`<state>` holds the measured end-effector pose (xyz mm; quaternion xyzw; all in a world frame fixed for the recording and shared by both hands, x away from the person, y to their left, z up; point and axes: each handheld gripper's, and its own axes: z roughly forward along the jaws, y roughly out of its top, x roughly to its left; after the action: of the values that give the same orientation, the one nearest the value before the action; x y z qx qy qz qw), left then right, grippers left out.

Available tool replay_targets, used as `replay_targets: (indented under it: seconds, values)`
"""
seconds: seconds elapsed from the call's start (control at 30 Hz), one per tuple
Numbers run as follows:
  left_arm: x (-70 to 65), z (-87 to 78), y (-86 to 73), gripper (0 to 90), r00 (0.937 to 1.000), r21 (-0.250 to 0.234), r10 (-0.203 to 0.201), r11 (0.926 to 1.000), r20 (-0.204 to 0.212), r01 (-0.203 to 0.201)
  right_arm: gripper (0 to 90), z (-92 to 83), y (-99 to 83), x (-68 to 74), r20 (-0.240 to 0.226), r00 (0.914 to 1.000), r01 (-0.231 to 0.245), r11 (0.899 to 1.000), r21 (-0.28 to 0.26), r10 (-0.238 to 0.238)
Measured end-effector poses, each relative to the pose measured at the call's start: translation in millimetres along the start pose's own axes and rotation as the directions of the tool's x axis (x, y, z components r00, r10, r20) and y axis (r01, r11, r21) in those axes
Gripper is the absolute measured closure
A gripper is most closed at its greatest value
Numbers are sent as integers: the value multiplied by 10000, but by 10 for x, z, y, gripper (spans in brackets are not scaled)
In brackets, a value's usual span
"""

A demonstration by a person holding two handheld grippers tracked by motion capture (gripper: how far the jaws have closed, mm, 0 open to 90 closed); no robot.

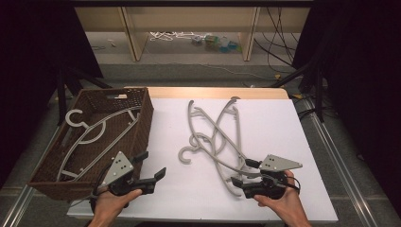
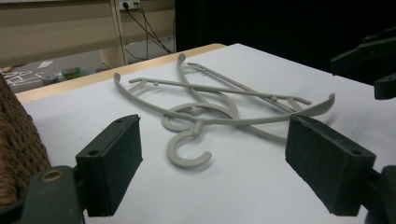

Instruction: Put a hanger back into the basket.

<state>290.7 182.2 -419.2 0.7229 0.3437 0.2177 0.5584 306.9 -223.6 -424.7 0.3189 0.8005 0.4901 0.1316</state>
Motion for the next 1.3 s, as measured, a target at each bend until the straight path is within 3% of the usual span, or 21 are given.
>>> replay_targets:
  seconds: [0.13, 0.33, 0.47, 0.63, 0.67, 0.8, 0.87, 0.93, 0.97, 1.03, 1.23, 1.3]
  values:
    - [-44, 41, -70, 183, 9998, 67, 183, 9998, 56, -183, 189, 13, 0, -22, -75, 9999, 72, 9999, 149, -71]
    - [-89, 64, -131, 180, 9997, 258, 208, 9994, 154, -212, 210, 86, 65, -76, 245, 9990, 378, 9988, 307, -386]
    - [-75, 59, -151, 179, 9998, 297, 202, 9994, 48, -204, 244, 217, 169, -167, 504, 9958, 726, 9947, 735, -764]
    - [-57, 58, -167, 179, 9997, 361, 216, 9991, 83, -219, 266, 471, 285, -236, 604, 9940, 804, 9843, 1570, -908]
    - [-65, 62, -171, 179, 10000, 327, -6, 9995, 64, 4, 266, 528, 304, -242, 591, 9938, 822, 9801, 1805, -942]
    - [-56, 62, -167, 179, 9998, 357, 62, 9993, 170, -68, 301, 779, 334, -235, 692, 9922, 840, 9667, 2417, -1036]
    - [-60, 67, -167, 179, 9998, 327, 13, 9995, 188, -20, 321, 912, 349, -222, 513, 9925, 901, 9489, 3025, -1106]
    - [-66, 67, -170, 180, 9998, 341, -97, 9994, 172, 91, 325, 993, 349, -220, 470, 9910, 1030, 9387, 3290, -1252]
    - [-59, 67, -167, 179, 9998, 339, 15, 9994, 211, -22, 340, 1026, 356, -209, 408, 9930, 887, 9295, 3581, -1105]
    - [-53, 64, -171, 179, 9998, 348, 24, 9994, 178, -30, 357, 1138, 348, -210, 497, 9921, 888, 9241, 3717, -1153]
    - [-41, 64, -173, 182, 9999, 378, 0, 9993, 150, -6, 472, 1353, 361, -262, 503, 9941, 629, 8878, 4559, -963]
    - [-35, 61, -169, 182, 9999, 396, 31, 9992, 155, -37, 504, 1401, 360, -272, 525, 9947, 535, 8804, 4713, -885]
